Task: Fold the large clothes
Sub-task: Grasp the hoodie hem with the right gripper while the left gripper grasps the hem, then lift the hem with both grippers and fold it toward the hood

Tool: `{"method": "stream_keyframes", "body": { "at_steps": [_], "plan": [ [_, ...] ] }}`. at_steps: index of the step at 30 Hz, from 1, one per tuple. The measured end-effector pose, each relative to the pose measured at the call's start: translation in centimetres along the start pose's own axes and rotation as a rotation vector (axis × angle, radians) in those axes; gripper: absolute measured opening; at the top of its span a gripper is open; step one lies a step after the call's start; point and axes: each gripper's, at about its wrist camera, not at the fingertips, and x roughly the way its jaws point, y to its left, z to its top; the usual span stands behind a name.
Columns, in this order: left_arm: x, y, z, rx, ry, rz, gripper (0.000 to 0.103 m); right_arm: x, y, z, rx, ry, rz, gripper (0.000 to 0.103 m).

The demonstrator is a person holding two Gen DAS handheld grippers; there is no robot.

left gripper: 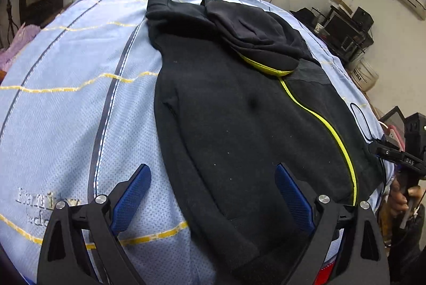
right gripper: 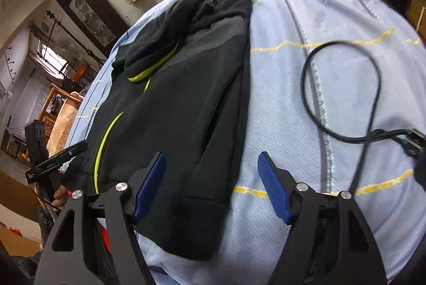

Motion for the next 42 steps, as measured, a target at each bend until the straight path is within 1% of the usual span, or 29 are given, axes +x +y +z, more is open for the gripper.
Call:
{"method": "stream_keyframes", "body": {
  "at_steps": [1, 2, 3, 4, 5, 7, 10, 14, 16, 17, 18, 19, 20, 21, 22, 23, 24, 25, 27, 28, 29, 30, 32, 33, 34, 35, 36, 39, 42],
  "plan": [
    [0.0, -0.1, 0.0, 0.003, 0.002, -0.004, 0.093, 0.1, 0.1, 0.0, -0.008, -0.002, -0.003, 0.069],
    [-0.1, -0.2, -0.1, 0.002, 0.007, -0.025, 0.092, 0.2, 0.3, 0.0, -0.013, 0.005, 0.014, 0.061],
    [-0.2, -0.3, -0.2, 0.001, 0.014, -0.049, 0.089, 0.3, 0.4, 0.0, -0.009, 0.015, 0.036, 0.056],
    [-0.3, -0.3, -0.3, 0.001, 0.022, -0.077, 0.086, 0.5, 0.5, 0.0, -0.001, 0.027, 0.058, 0.055],
    [-0.4, -0.4, -0.4, 0.003, 0.031, -0.099, 0.085, 0.5, 0.7, -0.1, -0.001, 0.027, 0.066, 0.051],
    [-0.7, -0.6, -1.1, 0.007, 0.040, -0.124, 0.083, 0.4, 1.3, -0.6, -0.026, 0.028, 0.070, 0.050],
    [-1.4, -0.5, -2.0, 0.010, 0.036, -0.141, 0.079, -0.1, 1.6, -1.3, -0.036, 0.011, 0.077, 0.049],
    [-1.8, -0.2, -2.2, -0.020, 0.020, -0.178, 0.077, -0.7, 1.3, -1.9, -0.021, -0.005, 0.102, 0.042],
    [-1.6, -0.5, -2.3, -0.006, 0.012, -0.171, 0.077, -0.8, 1.4, -2.0, -0.034, -0.014, 0.101, 0.041],
    [-1.4, -0.7, -2.4, 0.008, 0.013, -0.158, 0.075, -0.7, 1.4, -2.1, -0.046, -0.015, 0.096, 0.041],
    [-1.2, -1.1, -2.5, 0.029, -0.003, -0.138, 0.073, -0.4, 1.4, -2.1, -0.057, -0.009, 0.091, 0.040],
    [-1.3, -1.2, -2.4, 0.036, -0.005, -0.128, 0.073, -0.1, 1.2, -2.1, -0.058, -0.001, 0.092, 0.038],
    [-1.2, -1.5, -2.4, 0.042, -0.006, -0.116, 0.071, 0.1, 1.1, -2.0, -0.058, -0.008, 0.095, 0.033],
    [-1.2, -1.7, -2.4, 0.045, -0.008, -0.104, 0.059, 0.3, 1.2, -2.0, -0.067, -0.009, 0.075, 0.032],
    [-1.2, -1.8, -2.4, 0.050, -0.012, -0.087, 0.041, 0.2, 1.3, -2.0, -0.073, -0.010, 0.070, 0.030],
    [-1.3, -1.8, -2.3, 0.060, -0.021, -0.081, 0.037, 0.1, 1.5, -2.1, -0.083, -0.020, 0.065, 0.022],
    [-1.5, -1.7, -2.2, 0.059, -0.026, -0.081, 0.031, -0.1, 1.6, -2.2, -0.094, -0.032, 0.062, 0.017],
    [-1.6, -1.6, -2.2, 0.054, -0.029, -0.081, 0.029, -0.3, 1.7, -2.2, -0.100, -0.039, 0.064, 0.016],
    [-1.5, -1.3, -2.1, 0.038, -0.023, -0.092, 0.029, -0.6, 1.5, -2.0, -0.085, -0.051, 0.096, 0.016],
    [-1.3, -1.2, -2.2, 0.028, -0.017, -0.098, 0.034, -0.7, 1.4, -2.0, -0.079, -0.050, 0.106, 0.016],
    [-1.1, -1.0, -2.2, 0.016, -0.011, -0.106, 0.037, -0.5, 1.4, -1.9, -0.075, -0.045, 0.113, 0.019],
    [-1.0, -1.1, -2.3, 0.008, -0.009, -0.117, 0.043, -0.4, 1.4, -2.0, -0.077, -0.040, 0.113, 0.022],
    [-1.0, -1.4, -2.3, 0.015, -0.010, -0.111, 0.045, -0.2, 1.4, -2.1, -0.084, -0.033, 0.107, 0.027],
    [-1.0, -1.7, -2.3, 0.032, -0.013, -0.098, 0.045, -0.2, 1.5, -2.2, -0.086, -0.034, 0.106, 0.026],
    [-1.1, -1.8, -2.2, 0.038, -0.020, -0.087, 0.033, -0.2, 1.6, -2.3, -0.091, -0.036, 0.102, 0.024],
    [-1.2, -1.8, -2.2, 0.044, -0.030, -0.068, 0.026, -0.2, 1.6, -2.2, -0.092, -0.038, 0.098, 0.018],
    [-1.3, -1.6, -2.0, 0.046, -0.035, -0.058, 0.019, -0.3, 1.5, -2.2, -0.090, -0.043, 0.098, 0.016],
    [-1.9, -0.9, -1.7, 0.018, -0.047, -0.090, 0.015, -0.7, 1.3, -2.1, -0.067, -0.054, 0.135, 0.014],
    [-2.4, -1.1, -1.5, 0.022, -0.074, -0.091, 0.014, -0.9, 1.2, -1.8, -0.053, -0.063, 0.161, 0.014]
  ]
}}
